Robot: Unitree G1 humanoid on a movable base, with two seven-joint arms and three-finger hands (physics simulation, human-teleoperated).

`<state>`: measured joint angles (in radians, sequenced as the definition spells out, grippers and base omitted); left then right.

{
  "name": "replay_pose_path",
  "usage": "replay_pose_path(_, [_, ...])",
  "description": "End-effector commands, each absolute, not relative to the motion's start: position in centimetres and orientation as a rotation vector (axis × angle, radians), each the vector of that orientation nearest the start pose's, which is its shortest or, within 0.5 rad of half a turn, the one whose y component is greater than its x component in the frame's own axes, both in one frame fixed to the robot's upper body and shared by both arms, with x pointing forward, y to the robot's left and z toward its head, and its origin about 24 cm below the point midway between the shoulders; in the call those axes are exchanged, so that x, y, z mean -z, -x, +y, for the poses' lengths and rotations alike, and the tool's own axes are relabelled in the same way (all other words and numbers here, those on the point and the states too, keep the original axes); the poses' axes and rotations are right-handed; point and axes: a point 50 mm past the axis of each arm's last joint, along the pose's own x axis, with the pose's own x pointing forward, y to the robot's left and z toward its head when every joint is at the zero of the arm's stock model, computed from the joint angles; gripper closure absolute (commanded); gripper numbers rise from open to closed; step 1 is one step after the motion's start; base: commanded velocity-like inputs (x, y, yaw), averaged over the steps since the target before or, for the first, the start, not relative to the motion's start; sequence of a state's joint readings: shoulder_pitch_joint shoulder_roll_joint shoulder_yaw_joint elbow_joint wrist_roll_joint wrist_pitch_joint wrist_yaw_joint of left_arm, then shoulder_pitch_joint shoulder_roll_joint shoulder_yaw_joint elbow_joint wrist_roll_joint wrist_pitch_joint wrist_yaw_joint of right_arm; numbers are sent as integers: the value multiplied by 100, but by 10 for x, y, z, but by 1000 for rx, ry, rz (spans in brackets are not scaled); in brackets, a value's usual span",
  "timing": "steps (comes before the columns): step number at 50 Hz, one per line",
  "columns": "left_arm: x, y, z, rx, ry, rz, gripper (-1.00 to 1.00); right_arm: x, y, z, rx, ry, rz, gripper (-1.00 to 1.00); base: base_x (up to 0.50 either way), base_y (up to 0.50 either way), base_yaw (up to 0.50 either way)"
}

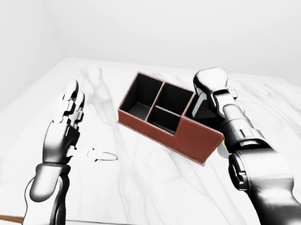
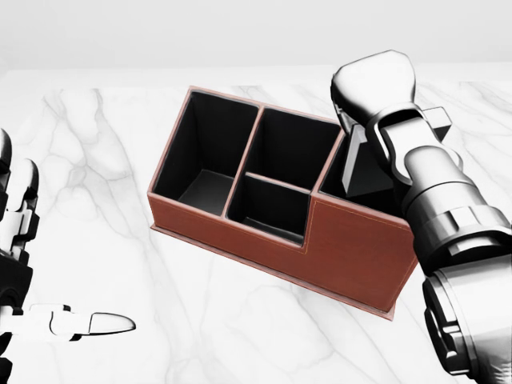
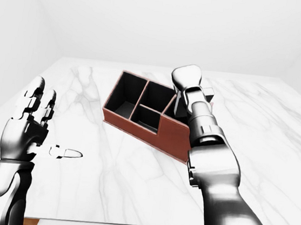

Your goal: Pick up the book and place it in the right compartment of the caddy.

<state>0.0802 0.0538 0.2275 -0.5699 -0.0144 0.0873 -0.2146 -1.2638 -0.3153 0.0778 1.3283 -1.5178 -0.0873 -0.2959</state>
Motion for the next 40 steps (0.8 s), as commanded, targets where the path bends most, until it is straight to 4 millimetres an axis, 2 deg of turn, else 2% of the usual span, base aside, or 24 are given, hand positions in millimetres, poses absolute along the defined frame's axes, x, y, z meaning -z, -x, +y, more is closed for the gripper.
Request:
replay_pose_path(1, [-148,-213,197,-16,-150,-398,-100,-200,-428,-158,106,1863,-304,100,0,0,0])
replay_pose_path(40, [-148,-213,196,-4,-145,-397,-100,-177,-425,-156,62,1848,-278,100,0,0,0])
